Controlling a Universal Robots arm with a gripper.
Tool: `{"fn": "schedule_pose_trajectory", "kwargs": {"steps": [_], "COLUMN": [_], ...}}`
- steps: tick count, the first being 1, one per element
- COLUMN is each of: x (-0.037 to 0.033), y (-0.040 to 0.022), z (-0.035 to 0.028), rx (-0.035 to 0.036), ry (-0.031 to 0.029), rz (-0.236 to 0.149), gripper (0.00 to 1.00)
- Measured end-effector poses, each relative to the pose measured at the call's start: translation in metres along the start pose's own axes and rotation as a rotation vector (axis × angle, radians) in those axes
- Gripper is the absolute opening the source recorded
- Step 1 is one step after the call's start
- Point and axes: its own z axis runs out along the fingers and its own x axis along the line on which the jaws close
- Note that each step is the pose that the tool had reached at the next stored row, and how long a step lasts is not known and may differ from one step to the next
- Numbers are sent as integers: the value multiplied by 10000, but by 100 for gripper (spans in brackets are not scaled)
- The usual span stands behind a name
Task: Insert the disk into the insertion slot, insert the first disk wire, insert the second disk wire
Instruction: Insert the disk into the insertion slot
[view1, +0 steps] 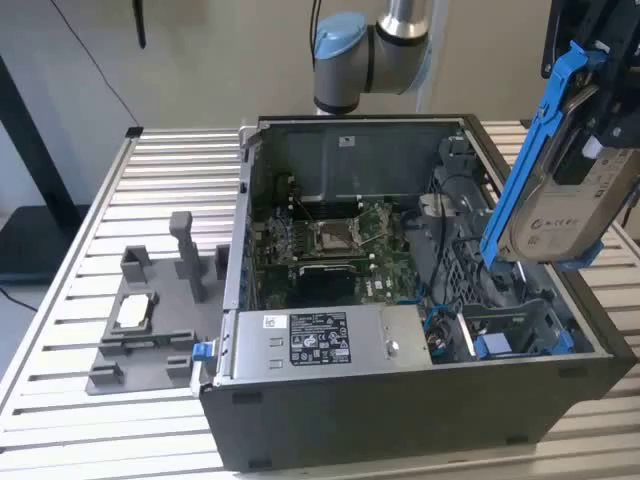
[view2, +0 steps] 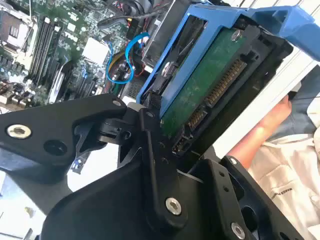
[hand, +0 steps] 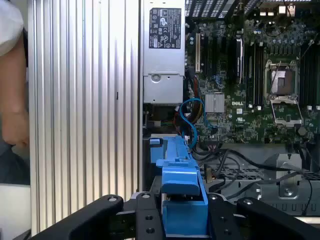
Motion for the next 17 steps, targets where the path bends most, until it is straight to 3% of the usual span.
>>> {"fn": "schedule_pose_trajectory", "kwargs": {"steps": [7, 17], "x": [0, -1], "y": [0, -30], "z": [7, 89], "rx": [0, -14], "ry": [0, 2], "rz": [0, -36], "gripper": [33, 33]}}
